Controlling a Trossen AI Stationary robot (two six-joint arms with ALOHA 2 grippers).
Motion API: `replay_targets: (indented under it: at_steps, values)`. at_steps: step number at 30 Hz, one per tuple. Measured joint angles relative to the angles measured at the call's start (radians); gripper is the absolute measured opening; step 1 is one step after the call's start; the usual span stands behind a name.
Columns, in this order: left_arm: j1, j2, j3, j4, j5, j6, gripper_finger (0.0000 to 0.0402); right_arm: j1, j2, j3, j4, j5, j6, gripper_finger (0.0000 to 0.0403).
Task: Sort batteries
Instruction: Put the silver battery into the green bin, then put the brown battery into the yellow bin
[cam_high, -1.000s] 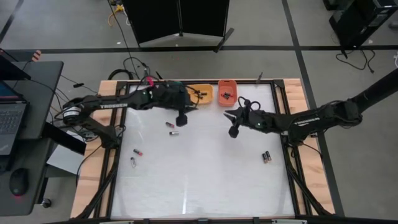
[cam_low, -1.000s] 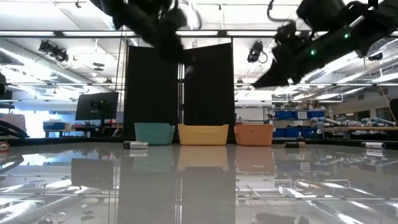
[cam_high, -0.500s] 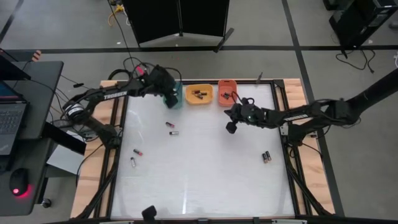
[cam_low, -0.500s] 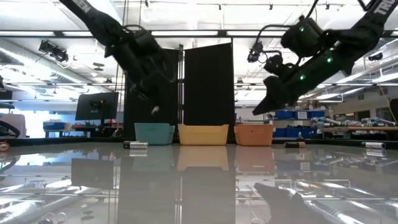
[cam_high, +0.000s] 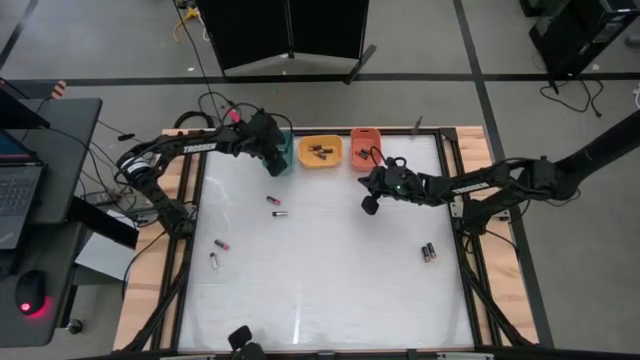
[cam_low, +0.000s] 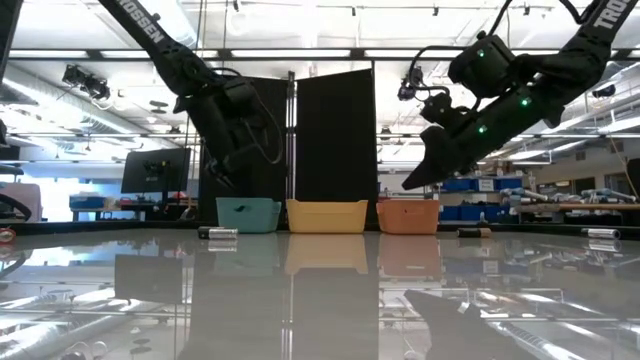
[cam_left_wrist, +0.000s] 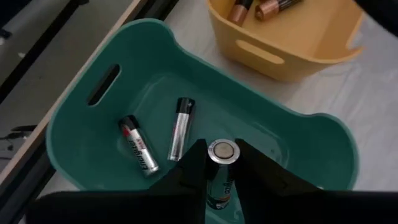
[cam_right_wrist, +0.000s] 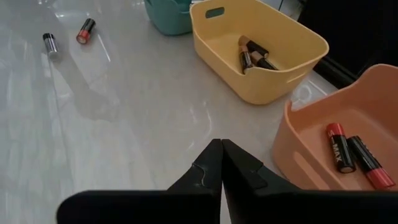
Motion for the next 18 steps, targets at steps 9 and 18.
replay_targets:
  at_steps: [9,18]
  values:
    - [-0.002,0.0,0.0,0.006,-0.007,-0.001,0.0122,0.002,0.0,0.0,0.0,0.0,-0.004,0.0019]
    - [-0.002,0.0,0.0,0.004,-0.007,0.005,0.0125,0.002,0.0,0.0,0.004,0.0,-0.004,0.0027]
